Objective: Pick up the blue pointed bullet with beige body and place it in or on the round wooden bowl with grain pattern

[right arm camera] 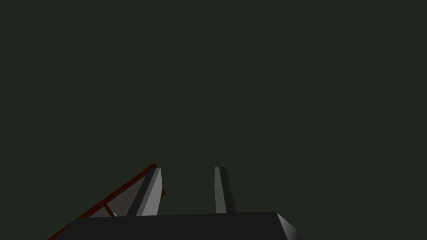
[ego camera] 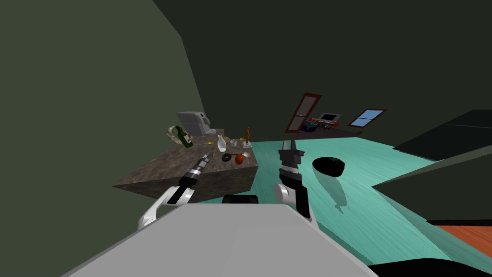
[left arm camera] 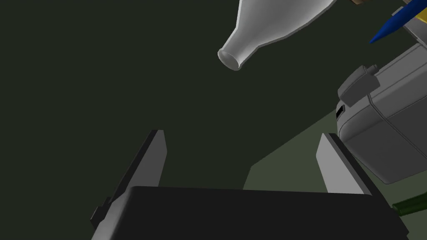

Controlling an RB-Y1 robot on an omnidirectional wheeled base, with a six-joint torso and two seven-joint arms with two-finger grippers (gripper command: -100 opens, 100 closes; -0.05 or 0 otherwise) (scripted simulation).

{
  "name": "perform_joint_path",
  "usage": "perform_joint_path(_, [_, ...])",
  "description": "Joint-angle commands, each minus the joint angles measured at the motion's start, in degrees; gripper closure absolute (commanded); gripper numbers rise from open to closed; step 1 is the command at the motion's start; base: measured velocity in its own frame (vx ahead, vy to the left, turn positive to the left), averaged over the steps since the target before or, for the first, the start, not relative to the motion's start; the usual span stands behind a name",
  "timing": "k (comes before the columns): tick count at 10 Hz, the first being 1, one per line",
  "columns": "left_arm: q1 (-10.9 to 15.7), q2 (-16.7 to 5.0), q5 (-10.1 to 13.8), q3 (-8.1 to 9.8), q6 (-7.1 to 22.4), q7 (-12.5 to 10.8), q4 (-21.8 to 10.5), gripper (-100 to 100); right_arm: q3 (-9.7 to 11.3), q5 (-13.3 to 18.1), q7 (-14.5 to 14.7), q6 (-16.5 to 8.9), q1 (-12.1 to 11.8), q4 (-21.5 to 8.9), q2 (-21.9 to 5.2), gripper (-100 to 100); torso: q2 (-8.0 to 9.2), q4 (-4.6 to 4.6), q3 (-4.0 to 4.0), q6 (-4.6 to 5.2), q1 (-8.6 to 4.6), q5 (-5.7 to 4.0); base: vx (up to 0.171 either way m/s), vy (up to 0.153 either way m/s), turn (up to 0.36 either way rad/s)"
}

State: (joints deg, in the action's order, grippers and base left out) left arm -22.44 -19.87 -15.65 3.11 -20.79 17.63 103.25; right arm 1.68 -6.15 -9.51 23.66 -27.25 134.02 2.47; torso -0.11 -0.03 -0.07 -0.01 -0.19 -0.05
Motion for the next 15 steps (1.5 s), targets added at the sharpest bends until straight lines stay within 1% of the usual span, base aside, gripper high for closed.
perform_joint_path(1, [0.68,-0.32,-0.75,-0.07,0.23,0.79,-1.66,-100,0.0,0.0,0.0,0.0,0.0,0.0,0.0,0,0.0,0.0,0.0,0.0,0.0,0.0,0.017,-0.037,-0.006])
perform_joint_path(8, [3.93,-7.7,-7.46,0.17,4.37,6.09,-12.32,-100,0.0,0.0,0.0,0.0,0.0,0.0,0.0,0,0.03,0.01,0.02,0.0,0.02,0.0,0.02,-0.047,-0.04])
perform_joint_path(15, [6.32,-14.23,-12.51,0.34,7.44,10.08,-20.17,-100,0.0,0.0,0.0,0.0,0.0,0.0,0.0,0,0.12,0.03,0.07,-0.01,0.09,0.01,0.01,-0.035,-0.017])
